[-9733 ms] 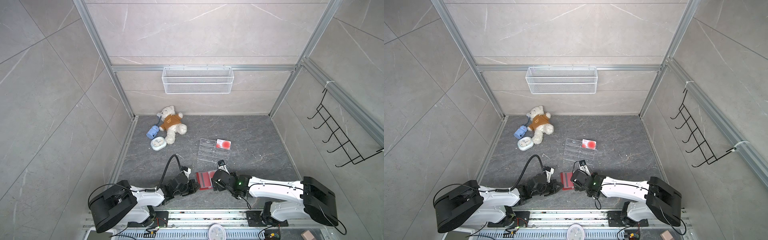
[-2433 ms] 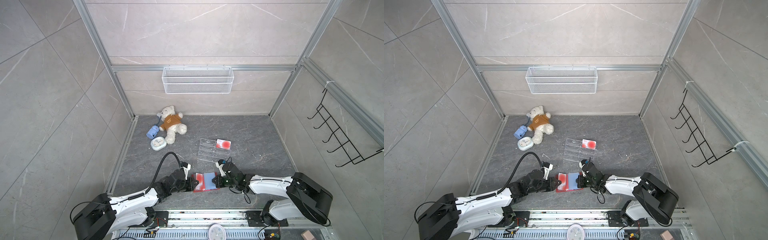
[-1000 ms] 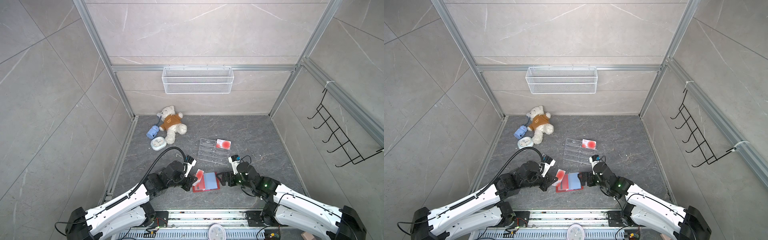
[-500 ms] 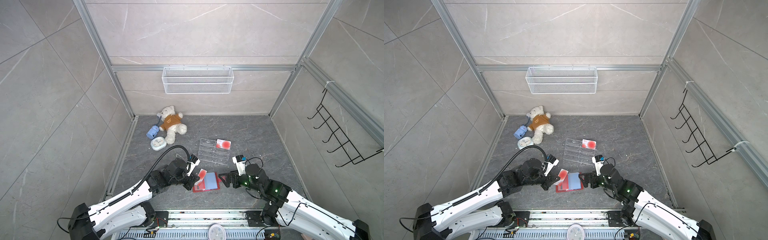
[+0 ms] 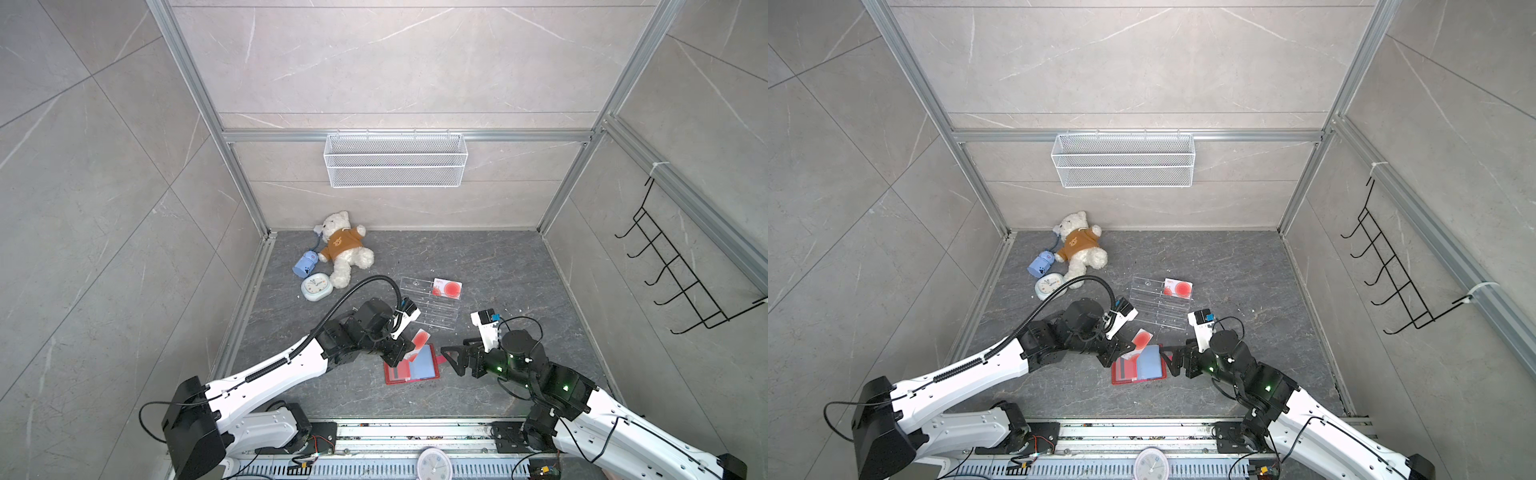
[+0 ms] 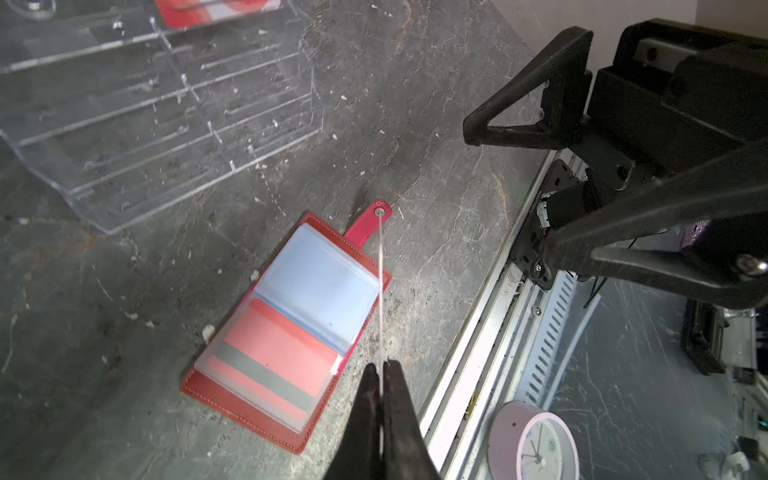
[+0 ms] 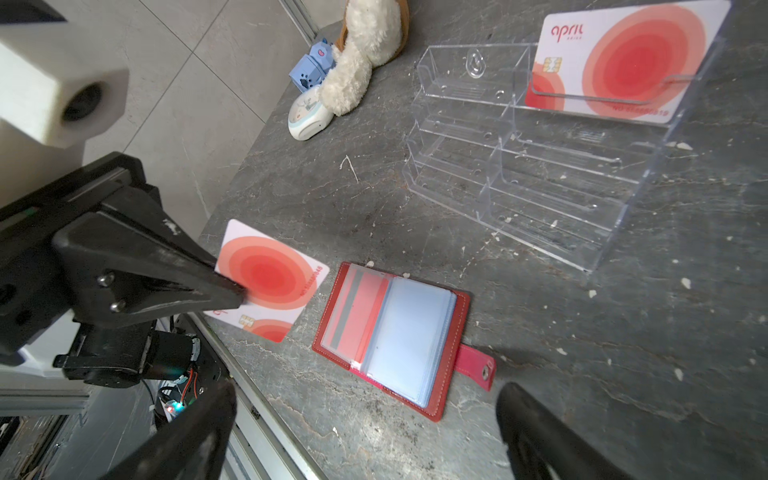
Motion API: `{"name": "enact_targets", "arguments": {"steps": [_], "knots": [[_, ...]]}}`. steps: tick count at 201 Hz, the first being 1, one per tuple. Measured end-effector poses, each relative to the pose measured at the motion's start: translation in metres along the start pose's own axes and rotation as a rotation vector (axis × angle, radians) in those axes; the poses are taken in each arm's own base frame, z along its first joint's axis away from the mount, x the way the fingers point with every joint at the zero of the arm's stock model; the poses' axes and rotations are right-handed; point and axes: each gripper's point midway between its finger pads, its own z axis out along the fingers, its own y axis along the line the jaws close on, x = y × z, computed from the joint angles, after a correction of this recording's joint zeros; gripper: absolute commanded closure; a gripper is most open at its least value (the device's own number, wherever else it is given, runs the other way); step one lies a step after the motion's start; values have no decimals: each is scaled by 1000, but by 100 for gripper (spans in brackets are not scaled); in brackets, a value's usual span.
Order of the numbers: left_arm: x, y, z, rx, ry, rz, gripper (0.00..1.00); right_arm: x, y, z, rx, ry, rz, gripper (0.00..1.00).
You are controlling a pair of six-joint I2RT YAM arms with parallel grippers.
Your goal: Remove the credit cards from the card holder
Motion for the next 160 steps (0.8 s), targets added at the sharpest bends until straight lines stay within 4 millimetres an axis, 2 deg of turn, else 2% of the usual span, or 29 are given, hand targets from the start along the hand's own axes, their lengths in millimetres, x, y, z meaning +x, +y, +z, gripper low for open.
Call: {"name": "enact_targets", "arguments": {"steps": [45,104,160], "knots": [[-32,-5,10,13,34,189,100,-13,9,-13,-24,-39,-27,0],[-59,-11,13,29,82,408,100,-18,13,-23,-41,-67,-57,0],[-74,-1,31,10,185,556,100,-28,20,-40,-77,-140,-89,0]]}}
